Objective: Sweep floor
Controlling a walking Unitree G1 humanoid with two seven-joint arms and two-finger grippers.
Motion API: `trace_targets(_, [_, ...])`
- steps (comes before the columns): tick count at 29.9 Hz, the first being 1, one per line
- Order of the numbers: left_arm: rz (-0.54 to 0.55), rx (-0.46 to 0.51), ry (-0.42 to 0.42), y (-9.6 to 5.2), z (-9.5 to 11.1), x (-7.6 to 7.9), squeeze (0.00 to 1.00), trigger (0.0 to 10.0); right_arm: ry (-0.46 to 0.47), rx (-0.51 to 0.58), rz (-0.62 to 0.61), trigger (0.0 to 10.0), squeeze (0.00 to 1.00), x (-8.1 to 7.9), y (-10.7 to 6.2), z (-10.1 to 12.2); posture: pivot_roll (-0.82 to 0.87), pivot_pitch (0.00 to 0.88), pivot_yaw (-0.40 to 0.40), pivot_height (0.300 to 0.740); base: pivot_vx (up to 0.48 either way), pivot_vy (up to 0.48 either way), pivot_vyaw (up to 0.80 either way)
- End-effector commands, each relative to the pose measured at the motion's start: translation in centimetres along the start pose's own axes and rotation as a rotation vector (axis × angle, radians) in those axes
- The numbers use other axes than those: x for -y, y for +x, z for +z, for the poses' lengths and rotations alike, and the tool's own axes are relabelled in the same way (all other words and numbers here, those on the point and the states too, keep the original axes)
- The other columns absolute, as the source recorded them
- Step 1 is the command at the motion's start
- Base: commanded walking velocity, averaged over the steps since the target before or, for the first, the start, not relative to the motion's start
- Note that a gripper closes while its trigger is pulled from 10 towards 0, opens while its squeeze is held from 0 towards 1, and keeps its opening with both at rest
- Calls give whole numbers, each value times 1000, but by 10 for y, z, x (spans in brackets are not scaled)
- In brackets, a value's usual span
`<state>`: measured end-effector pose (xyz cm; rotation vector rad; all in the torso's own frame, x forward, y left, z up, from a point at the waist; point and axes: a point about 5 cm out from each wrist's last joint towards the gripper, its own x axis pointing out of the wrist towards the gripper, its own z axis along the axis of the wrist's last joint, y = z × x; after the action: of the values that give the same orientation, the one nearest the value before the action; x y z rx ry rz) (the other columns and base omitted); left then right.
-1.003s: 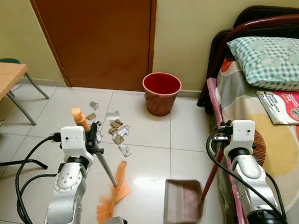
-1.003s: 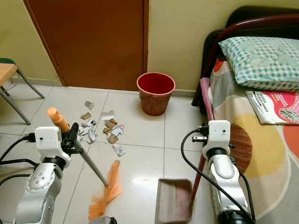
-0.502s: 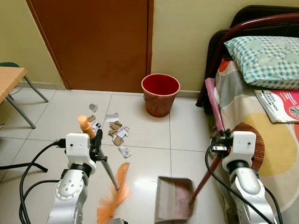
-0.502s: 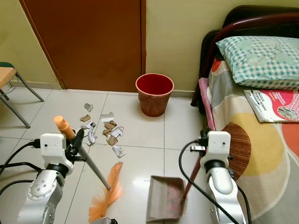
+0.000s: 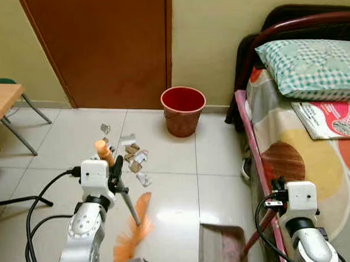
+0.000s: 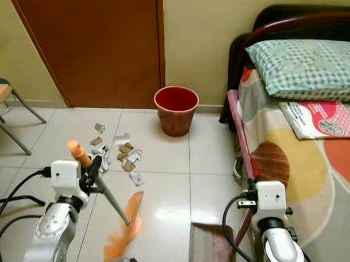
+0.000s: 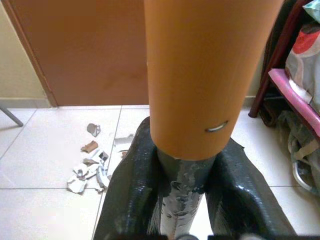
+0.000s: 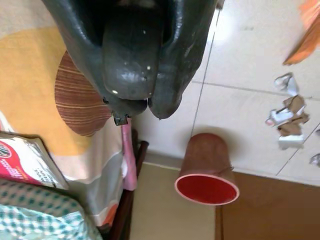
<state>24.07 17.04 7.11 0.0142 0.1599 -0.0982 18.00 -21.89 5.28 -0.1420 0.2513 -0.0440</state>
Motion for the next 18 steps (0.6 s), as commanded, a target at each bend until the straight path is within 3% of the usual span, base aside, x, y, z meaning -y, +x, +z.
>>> trace_targets(1, [-4,-24,2,-1,-3,2,0,10000,-10,-68,32,10000,0,2,-7,-4,-72,118,-26,740,0,0,0])
trace_targets(4, [-3,-23,3,-1,-3,2,0,10000,21,-110,40,10000,0,5,-17,-5,-77,129,-33,740,0,0,0])
trace_targets(5, [0,-26,4,-2,-3,1,0,10000,36,-146,40,10000,0,8,-28,-6,-77,133,-36,740,0,0,0])
trace_targets(9, [5,-29,3,-2,-4,1,0,10000,27,-172,74,10000,0,6,-40,-7,-86,142,-43,740,0,0,0])
trace_targets(14, [5,-28,1,-2,-4,3,0,10000,30,-233,77,10000,0,8,-48,-15,-84,142,-46,740,0,0,0])
trace_targets(18, [7,-25,3,-1,-3,2,0,10000,34,-237,69,10000,0,11,-42,-20,-85,140,-44,740,0,0,0])
